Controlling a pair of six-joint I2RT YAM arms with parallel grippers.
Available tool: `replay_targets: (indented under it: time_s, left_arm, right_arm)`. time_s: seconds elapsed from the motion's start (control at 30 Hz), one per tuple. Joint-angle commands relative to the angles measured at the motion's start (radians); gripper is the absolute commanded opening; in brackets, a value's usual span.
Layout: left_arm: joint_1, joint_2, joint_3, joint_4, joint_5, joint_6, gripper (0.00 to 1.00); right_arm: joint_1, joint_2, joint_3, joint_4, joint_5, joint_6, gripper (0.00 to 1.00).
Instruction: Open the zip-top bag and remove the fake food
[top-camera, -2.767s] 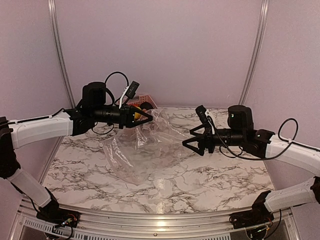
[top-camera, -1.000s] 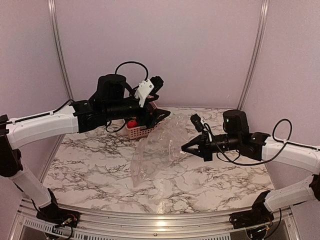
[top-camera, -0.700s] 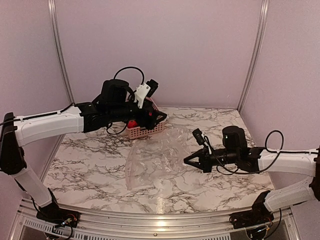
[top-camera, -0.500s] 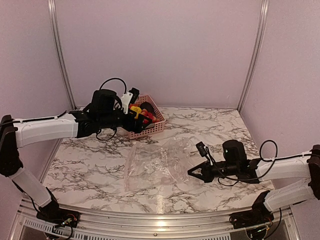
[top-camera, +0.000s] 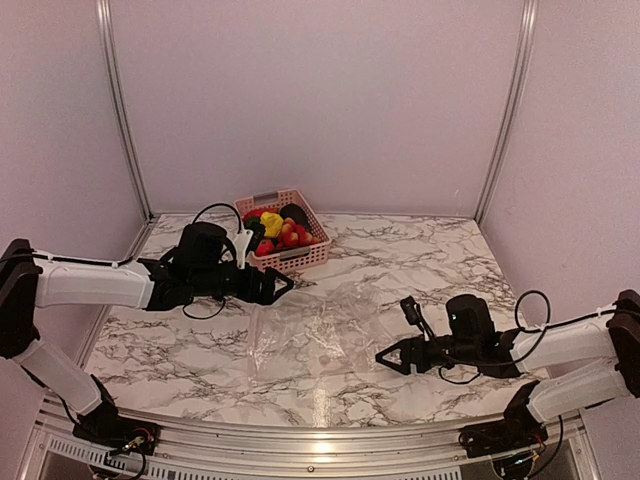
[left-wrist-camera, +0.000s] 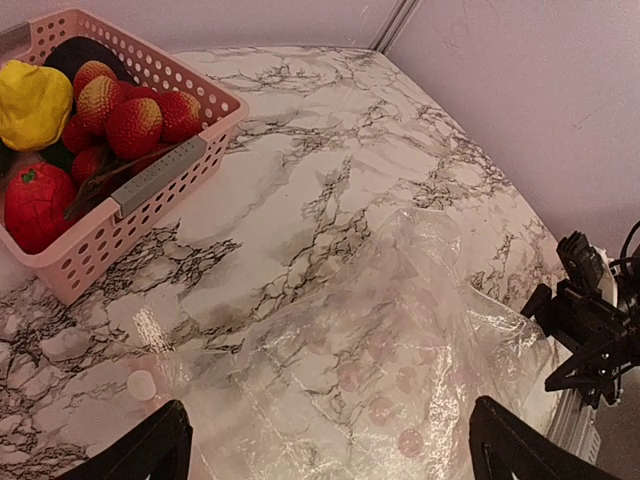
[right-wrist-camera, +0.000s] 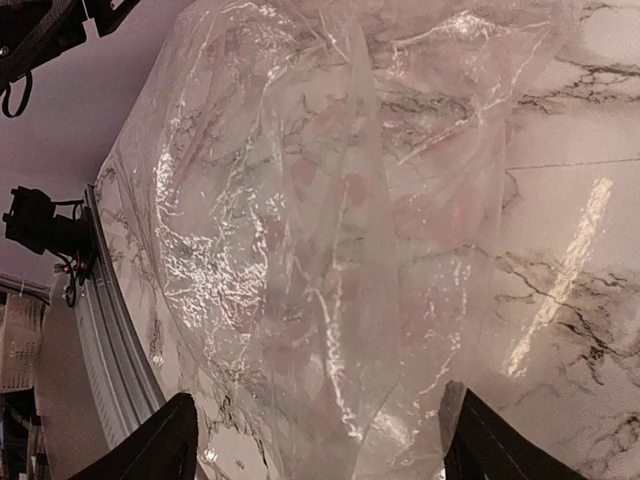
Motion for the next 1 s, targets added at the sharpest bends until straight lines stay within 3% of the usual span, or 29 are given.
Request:
replay_targets:
  time_s: [0.0,0.07,0.27,0.6,0.77,0.97]
  left_arm:
    - [0.049,-0.089,-0.017,0.0,-0.017,-0.084,0.99]
    - [0.078,-0.105,-0.005,-0.063,-0.024,-0.099,0.99]
    - [0.199,-0.205,-0.022,-0.153,-0.064,-0.151,0.99]
    - [0.474,-0.343,-0.104,-0.212,-0.036,-0.191,0.99]
    - [0.523,-0.336,-0.141,-0.199,-0.051,-0.196,0.99]
    - [0.526,-0.331,-0.152,-0.193,-0.075,-0.177,0.99]
  right_arm:
    - [-0.031,-0.144,0.035,-0.135,0.061,-0.015,0.88]
    - [-0.067,-0.224,0.055,-0.191,0.069,-0.031,0.98]
    - [-0.216,-0.306,0.16,-0.282,0.057,-0.114,0.99]
    - [-0.401,-0.022,0.35,-0.128,-0.059,-0.16,0.99]
    - [-0.462,0.115,0.383,-0.027,-0.111,-0.152,0.99]
    - [-0.491,0.168,0.38,0.007,-0.143,-0.169,0.99]
